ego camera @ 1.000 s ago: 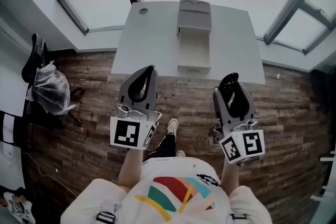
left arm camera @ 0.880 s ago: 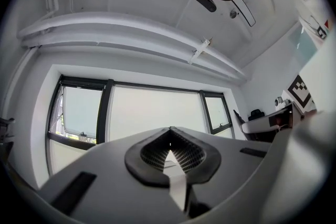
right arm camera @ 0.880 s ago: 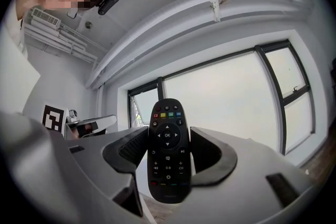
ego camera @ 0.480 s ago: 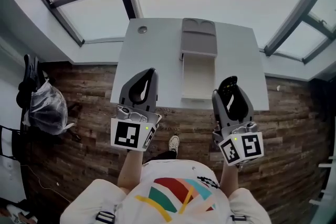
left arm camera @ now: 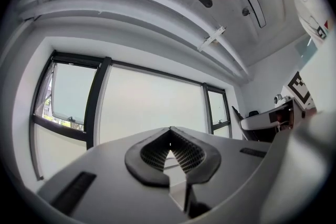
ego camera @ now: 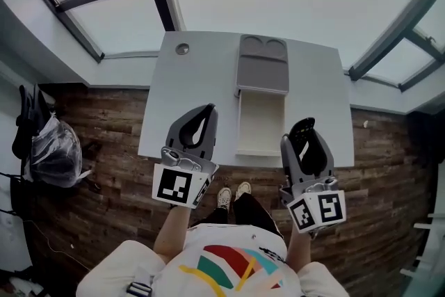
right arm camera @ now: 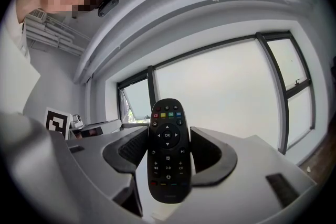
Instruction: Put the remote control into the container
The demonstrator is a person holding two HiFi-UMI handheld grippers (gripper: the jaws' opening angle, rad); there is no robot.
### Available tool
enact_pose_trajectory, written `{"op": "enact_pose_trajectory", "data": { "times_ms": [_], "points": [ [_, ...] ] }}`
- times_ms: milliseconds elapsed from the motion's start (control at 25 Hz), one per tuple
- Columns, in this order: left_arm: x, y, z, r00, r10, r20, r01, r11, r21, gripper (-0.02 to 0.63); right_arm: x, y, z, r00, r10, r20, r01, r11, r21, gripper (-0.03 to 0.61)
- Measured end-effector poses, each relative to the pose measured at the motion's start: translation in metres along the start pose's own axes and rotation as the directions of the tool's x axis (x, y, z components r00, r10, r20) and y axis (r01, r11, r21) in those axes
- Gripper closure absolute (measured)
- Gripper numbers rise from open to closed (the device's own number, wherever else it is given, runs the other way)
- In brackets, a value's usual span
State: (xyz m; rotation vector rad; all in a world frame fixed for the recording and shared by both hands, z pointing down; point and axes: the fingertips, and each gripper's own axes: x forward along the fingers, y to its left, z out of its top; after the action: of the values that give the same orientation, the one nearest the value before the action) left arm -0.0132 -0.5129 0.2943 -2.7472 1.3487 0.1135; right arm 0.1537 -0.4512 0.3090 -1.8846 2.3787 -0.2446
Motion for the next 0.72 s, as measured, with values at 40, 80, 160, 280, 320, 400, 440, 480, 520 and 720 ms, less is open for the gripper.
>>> {"op": "enact_pose_trajectory", "data": {
  "times_ms": [40,80,160,280,320,400,440,480,520,720],
  "points": [
    [0.007,-0.001,-0.002,1.000,0.001,-0.002,-0.001,1.000,-0.001,0.607,0.006,-0.006,-0.001,1.000,0.004,-0.003,-0.004,1.000,0.004,0.326],
    [0.014,-0.001,-0.003,1.000,0.002,-0.001,-0.002,1.000,0.002,0.607,0.012,-0.011,-0.001,1.000,0.010,-0.005,-0.010,1.000,0.009,0.326],
    [0.027,0.000,-0.004,1.000,0.010,0.004,-0.010,1.000,0.016,0.607,0.027,-0.021,-0.002,1.000,0.028,-0.002,-0.028,0.999,0.019,0.325],
    [0.047,0.004,-0.009,0.999,0.035,0.014,-0.035,0.999,0.004,0.607,0.048,-0.036,-0.003,0.999,0.052,-0.002,-0.052,0.998,0.040,0.326],
    [0.055,0.006,-0.010,0.999,0.051,0.018,-0.051,0.999,-0.011,0.607,0.053,-0.042,-0.003,0.998,0.059,-0.005,-0.058,0.997,0.048,0.325],
    [0.070,0.007,-0.013,0.996,0.085,0.020,-0.084,0.996,-0.020,0.607,0.065,-0.055,-0.004,0.997,0.074,-0.015,-0.073,0.995,0.067,0.327],
    [0.078,0.006,-0.014,0.995,0.098,0.019,-0.098,0.995,-0.011,0.607,0.071,-0.061,-0.006,0.996,0.083,-0.022,-0.081,0.994,0.077,0.326],
    [0.086,0.004,-0.015,0.994,0.107,0.016,-0.107,0.994,0.003,0.607,0.077,-0.067,-0.009,0.995,0.092,-0.033,-0.089,0.992,0.087,0.326],
    [0.092,0.002,-0.017,0.994,0.113,0.010,-0.113,0.993,0.019,0.607,0.082,-0.070,-0.014,0.994,0.101,-0.047,-0.096,0.990,0.099,0.326],
    [0.109,0.002,-0.035,0.989,0.144,-0.018,-0.142,0.987,0.073,0.607,0.103,-0.070,-0.054,0.975,0.144,-0.168,-0.117,0.979,0.165,0.326]
  ]
}}
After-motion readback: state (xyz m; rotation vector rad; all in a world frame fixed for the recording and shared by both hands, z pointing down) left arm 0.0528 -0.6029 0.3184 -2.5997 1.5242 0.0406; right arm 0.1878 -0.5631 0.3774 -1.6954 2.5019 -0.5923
